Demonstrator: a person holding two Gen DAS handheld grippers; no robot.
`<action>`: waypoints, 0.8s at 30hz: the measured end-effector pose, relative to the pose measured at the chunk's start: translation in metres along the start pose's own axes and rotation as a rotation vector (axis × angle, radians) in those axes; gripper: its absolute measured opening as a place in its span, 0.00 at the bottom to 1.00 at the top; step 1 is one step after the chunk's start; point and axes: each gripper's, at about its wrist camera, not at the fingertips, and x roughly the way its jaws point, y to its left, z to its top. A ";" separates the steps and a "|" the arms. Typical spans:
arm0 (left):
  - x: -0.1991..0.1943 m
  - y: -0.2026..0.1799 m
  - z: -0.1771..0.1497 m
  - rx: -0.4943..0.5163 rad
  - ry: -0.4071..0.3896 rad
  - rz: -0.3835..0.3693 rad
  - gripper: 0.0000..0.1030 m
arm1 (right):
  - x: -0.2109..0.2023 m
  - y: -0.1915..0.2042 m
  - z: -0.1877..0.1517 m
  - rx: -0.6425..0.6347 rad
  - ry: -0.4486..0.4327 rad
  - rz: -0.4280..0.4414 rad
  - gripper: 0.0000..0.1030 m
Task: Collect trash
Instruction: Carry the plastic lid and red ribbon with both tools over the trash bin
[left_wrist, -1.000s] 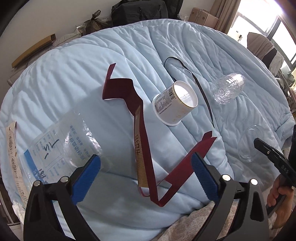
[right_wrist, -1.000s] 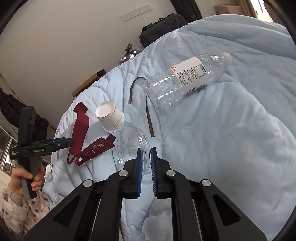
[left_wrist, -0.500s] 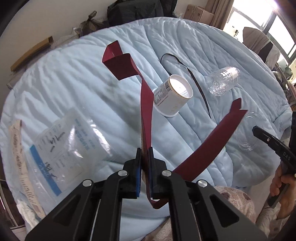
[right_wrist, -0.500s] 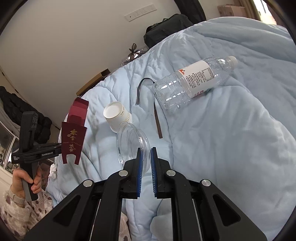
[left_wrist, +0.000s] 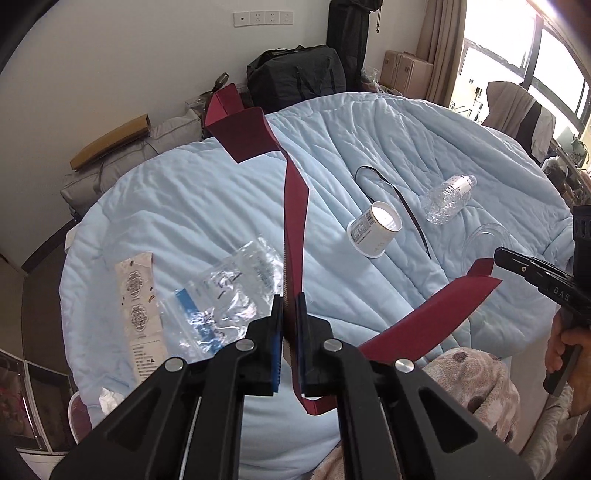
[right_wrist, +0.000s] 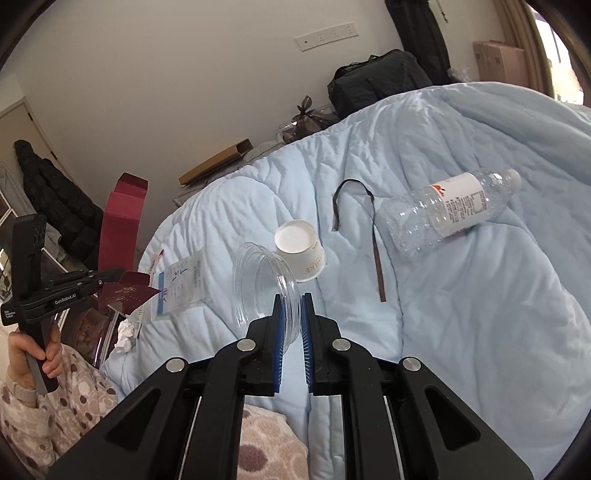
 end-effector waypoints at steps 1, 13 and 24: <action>-0.005 0.006 -0.003 -0.007 -0.005 0.006 0.06 | 0.002 0.008 0.002 -0.017 -0.002 0.006 0.08; -0.048 0.098 -0.048 -0.067 -0.022 0.075 0.06 | 0.053 0.110 0.025 -0.192 0.039 0.068 0.08; -0.093 0.221 -0.108 -0.299 -0.066 0.078 0.06 | 0.113 0.240 0.027 -0.342 0.080 0.160 0.08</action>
